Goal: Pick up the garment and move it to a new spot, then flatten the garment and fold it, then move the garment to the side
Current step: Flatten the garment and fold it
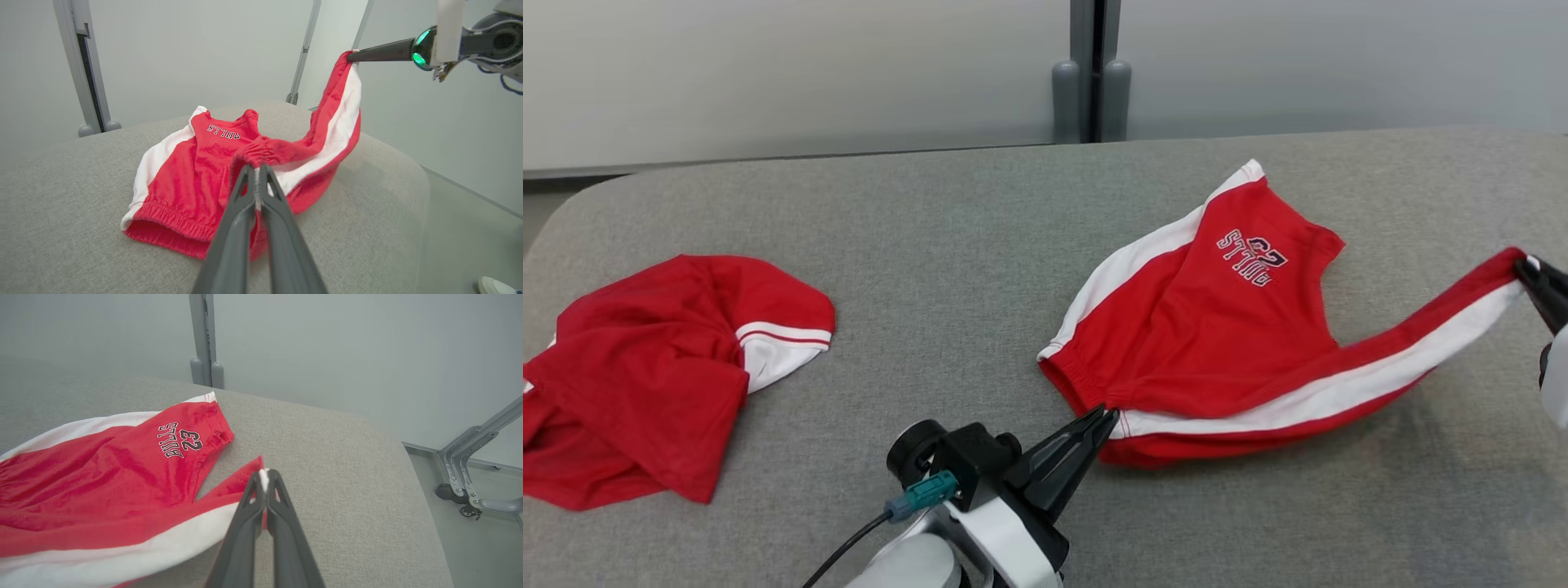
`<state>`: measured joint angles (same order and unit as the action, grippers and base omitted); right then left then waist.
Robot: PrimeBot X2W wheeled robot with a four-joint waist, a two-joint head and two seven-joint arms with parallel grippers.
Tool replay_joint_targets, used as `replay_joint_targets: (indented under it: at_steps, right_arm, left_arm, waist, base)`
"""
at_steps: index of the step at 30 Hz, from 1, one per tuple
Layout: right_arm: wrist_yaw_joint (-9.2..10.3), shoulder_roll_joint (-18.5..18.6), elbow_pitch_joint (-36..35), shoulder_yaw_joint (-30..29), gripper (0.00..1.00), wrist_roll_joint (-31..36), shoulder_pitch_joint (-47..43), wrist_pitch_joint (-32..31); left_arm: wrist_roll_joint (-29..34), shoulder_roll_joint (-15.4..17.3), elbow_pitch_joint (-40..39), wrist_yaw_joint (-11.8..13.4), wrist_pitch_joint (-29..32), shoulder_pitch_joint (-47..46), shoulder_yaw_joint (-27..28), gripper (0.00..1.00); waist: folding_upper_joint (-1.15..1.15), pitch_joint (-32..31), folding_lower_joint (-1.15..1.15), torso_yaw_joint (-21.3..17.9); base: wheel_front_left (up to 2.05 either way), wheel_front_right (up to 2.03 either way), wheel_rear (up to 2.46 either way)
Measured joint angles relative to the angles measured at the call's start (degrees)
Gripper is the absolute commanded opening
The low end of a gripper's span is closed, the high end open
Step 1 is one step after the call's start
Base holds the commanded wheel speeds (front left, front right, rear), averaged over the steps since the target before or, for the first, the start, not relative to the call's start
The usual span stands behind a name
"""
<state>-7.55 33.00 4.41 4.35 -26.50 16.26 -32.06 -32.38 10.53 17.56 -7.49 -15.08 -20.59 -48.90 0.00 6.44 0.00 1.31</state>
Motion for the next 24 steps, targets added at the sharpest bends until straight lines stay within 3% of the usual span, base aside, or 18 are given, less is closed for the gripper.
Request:
replay_joint_targets:
  at_steps: [15, 24]
  right_arm:
    - [0.00, 4.78, 12.99, 8.29, 0.00, 1.47, 24.78, -5.45]
    - [0.00, 6.94, 20.53, 13.32, 0.00, 3.08, 33.53, -6.64]
  left_arm:
    - [-0.08, -3.97, 1.08, 0.00, -0.01, -10.60, -3.00, 0.00]
    - [-1.13, -5.86, 3.41, 0.00, -0.01, -15.86, -4.11, 0.00]
  waist:
    - [0.00, 8.60, 0.00, 10.14]
    - [0.00, 13.60, 0.00, 14.11]
  base:
    - [0.00, 0.00, 0.00]
    - [0.00, 0.00, 0.00]
